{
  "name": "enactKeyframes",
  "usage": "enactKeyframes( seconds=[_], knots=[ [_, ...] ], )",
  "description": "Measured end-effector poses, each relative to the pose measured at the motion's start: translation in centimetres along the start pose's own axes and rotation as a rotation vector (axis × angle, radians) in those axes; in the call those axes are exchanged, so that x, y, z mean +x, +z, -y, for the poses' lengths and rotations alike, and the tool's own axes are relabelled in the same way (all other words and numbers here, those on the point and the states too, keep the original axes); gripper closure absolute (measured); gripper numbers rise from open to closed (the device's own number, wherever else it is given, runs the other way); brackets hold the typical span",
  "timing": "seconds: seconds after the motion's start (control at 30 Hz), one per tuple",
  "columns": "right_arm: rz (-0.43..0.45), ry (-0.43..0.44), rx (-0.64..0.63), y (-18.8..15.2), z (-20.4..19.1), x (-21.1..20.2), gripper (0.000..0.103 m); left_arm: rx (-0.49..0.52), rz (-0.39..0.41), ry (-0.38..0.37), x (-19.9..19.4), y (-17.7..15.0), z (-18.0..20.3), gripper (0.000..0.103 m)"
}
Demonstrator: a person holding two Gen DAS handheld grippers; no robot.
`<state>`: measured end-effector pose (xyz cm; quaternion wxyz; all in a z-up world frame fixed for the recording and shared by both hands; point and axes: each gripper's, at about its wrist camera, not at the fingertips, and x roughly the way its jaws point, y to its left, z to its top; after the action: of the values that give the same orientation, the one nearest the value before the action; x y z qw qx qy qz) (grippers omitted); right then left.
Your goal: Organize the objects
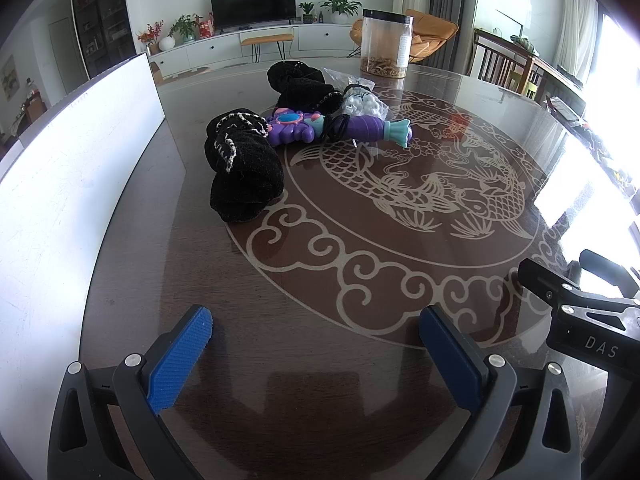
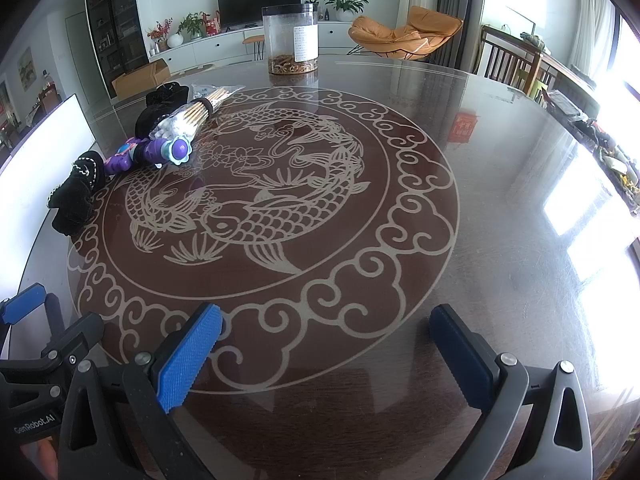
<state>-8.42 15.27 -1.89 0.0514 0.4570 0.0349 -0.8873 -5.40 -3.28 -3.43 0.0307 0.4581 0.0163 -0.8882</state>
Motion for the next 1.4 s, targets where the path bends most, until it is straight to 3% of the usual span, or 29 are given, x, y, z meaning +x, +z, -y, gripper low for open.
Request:
enactKeyframes(
  seconds=[0.47,0.57,0.7,0.83,0.87,0.9,0.97,1.0,1.1,1.3,1.33,1.37,1.4],
  knots=[
    [0.000,0.000,0.000,0.0,0.0,0.0,0.000,0.005,-0.006,-0.006,0.1,0.1,0.0,0.000],
    [0.000,0.000,0.000,0.0,0.0,0.0,0.000,0.030,-0.048,-0.089,-0.1,1.3,-0.4,0.000],
    [0.000,0.000,0.000,0.0,0.0,0.0,0.000,-0.125,0.085,-0.054,-1.3,5.7,-3.3,0.000],
    [0.000,0.000,0.000,0.0,0.0,0.0,0.000,-0.277,-0.033,-0.024,3.9,9.9,-6.1,0.000],
    [0.000,0.000,0.000,0.0,0.0,0.0,0.000,-0.288,-0.040,-0.022,4.7,10.3,-6.4,0.004],
    [0.000,0.000,0.000,0.0,0.0,0.0,0.000,-0.286,-0.045,-0.022,5.4,10.6,-6.6,0.028],
    [0.000,0.000,0.000,0.0,0.0,0.0,0.000,-0.257,-0.061,0.006,6.1,10.6,-6.6,0.060],
    [0.000,0.000,0.000,0.0,0.0,0.0,0.000,-0.238,-0.041,0.019,5.7,10.3,-6.3,0.064],
    [0.000,0.000,0.000,0.0,0.0,0.0,0.000,-0.195,-0.029,-0.029,4.2,7.9,-5.5,0.065],
    [0.000,0.000,0.000,0.0,0.0,0.0,0.000,-0.108,-0.014,-0.107,-1.7,-0.2,-3.8,0.061],
    [0.000,0.000,0.000,0.0,0.0,0.0,0.000,-0.094,-0.004,-0.118,-2.4,-1.1,-3.7,0.057],
    [0.000,0.000,0.000,0.0,0.0,0.0,0.000,-0.084,0.001,-0.121,-2.7,-1.5,-3.7,0.043],
    [0.000,0.000,0.000,0.0,0.0,0.0,0.000,-0.070,0.004,-0.114,-2.8,-1.8,-3.7,0.023]
  ],
)
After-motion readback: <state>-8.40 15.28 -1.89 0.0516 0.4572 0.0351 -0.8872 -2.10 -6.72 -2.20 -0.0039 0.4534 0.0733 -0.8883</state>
